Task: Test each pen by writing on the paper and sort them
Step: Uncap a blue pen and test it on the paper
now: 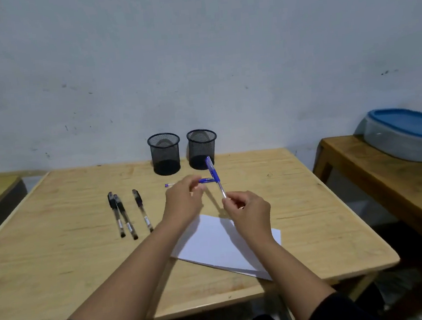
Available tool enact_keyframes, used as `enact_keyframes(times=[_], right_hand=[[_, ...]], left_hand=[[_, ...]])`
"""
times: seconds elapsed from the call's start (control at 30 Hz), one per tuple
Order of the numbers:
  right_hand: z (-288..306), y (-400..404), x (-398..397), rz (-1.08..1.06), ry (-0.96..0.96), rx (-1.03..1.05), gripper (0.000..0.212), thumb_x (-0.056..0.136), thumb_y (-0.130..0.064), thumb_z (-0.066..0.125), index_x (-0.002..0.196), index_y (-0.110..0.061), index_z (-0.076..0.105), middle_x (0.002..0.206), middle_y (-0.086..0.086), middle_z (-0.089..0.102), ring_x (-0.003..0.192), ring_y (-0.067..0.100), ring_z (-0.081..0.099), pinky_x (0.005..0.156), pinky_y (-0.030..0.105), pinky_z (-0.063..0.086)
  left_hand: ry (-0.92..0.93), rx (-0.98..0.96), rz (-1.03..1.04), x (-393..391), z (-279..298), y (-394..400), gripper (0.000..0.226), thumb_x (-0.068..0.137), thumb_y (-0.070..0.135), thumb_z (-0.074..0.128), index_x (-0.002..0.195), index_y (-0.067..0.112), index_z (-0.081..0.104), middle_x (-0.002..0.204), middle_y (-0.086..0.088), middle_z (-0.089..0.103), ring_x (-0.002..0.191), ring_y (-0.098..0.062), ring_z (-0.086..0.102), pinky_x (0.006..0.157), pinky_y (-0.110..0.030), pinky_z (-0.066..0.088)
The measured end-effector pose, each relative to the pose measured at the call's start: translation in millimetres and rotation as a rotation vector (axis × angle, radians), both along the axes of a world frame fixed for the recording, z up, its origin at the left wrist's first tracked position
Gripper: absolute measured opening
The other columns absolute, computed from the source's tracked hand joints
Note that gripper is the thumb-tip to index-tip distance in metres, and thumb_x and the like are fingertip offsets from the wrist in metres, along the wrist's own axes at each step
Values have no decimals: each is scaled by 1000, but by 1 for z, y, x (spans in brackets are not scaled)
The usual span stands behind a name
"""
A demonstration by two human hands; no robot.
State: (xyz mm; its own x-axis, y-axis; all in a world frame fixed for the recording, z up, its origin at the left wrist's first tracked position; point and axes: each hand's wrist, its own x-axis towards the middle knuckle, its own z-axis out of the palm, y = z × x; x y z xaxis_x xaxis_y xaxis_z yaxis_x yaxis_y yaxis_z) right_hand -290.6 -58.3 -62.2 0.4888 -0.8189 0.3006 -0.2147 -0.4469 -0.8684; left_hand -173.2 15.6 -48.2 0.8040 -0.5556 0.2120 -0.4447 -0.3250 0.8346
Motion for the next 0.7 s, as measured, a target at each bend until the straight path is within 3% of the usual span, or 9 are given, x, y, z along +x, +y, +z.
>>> enact_keyframes(times=[0.13, 0.3, 0.43, 0.6, 0.7], right_hand=[[-7, -19, -3, -52, 106, -52, 17, 83, -9, 61, 79, 4, 72, 77, 24, 67, 78, 33, 60, 66, 29, 39], [-29, -37, -3, -59, 233, 18, 24, 80, -6, 50, 62, 5, 61, 63, 20, 62, 57, 18, 45, 46, 18, 30], [-38, -45, 0, -78, 321, 10, 25, 80, -6, 47, 58, 3, 54, 58, 15, 50, 52, 16, 38, 45, 24, 26], [-39, -50, 5, -37, 424, -39, 19, 82, -9, 50, 66, -4, 59, 77, 14, 59, 61, 22, 49, 54, 23, 32], [-30, -54, 8, 1, 484, -91, 20, 83, -14, 52, 82, -1, 66, 90, 14, 61, 72, 24, 53, 60, 25, 36]], left_hand=[[-101, 264, 13, -12, -44, -3, 35, 90, 33, 55, 122, 20, 57, 127, 0, 56, 106, -9, 50, 86, -21, 36], [-237, 330, 16, -11, -60, -4, 38, 93, 37, 48, 126, 19, 54, 133, 3, 53, 128, -14, 37, 100, -27, 36], [-280, 328, 23, -11, -63, -3, 37, 93, 36, 46, 126, 20, 54, 134, 2, 52, 129, -14, 36, 101, -28, 36], [-289, 333, 35, -11, -62, -4, 36, 93, 35, 46, 125, 21, 54, 134, 3, 52, 129, -14, 36, 101, -28, 37], [-281, 342, 18, -7, -59, -4, 34, 93, 34, 48, 123, 21, 55, 130, 3, 55, 125, -15, 40, 97, -27, 39]])
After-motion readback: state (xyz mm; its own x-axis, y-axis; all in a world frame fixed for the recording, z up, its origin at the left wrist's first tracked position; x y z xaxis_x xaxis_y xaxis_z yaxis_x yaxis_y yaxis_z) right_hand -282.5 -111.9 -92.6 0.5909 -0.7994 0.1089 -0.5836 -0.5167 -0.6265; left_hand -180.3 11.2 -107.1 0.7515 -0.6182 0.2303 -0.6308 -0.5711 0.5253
